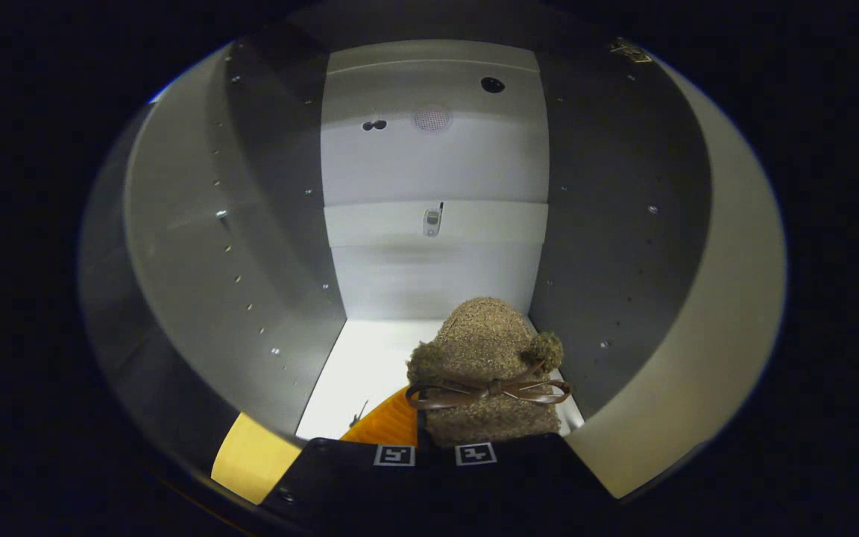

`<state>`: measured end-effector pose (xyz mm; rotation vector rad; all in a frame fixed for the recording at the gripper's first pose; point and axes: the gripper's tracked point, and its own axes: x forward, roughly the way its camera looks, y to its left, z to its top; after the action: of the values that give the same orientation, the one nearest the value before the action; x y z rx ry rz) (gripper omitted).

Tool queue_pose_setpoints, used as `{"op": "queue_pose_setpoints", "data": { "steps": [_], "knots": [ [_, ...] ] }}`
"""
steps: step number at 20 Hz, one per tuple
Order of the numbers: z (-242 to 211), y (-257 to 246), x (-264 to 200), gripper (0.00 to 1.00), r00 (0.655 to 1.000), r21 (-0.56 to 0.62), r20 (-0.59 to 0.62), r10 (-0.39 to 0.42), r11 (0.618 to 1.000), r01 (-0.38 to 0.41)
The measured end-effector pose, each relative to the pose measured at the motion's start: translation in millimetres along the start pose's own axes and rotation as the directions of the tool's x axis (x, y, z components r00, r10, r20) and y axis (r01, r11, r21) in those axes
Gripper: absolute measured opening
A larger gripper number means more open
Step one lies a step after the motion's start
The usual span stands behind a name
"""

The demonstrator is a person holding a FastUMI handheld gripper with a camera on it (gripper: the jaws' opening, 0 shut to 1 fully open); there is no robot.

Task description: Open the shoe cabinet door, grab the shoes and put them into the shoe cabinet, then close the shoe cabinet door.

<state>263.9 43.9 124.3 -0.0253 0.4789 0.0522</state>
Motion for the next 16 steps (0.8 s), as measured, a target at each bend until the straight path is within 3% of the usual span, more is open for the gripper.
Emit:
{"op": "queue_pose_setpoints", "data": {
  "steps": [8,16],
  "knots": [
    [-10,-16,111,0.05,0.994,0.081,-0.113,0.004,0.997,0.005],
    [-19,-19,165,0.05,0.989,0.044,-0.145,-0.036,0.998,0.043]
  ]
}}
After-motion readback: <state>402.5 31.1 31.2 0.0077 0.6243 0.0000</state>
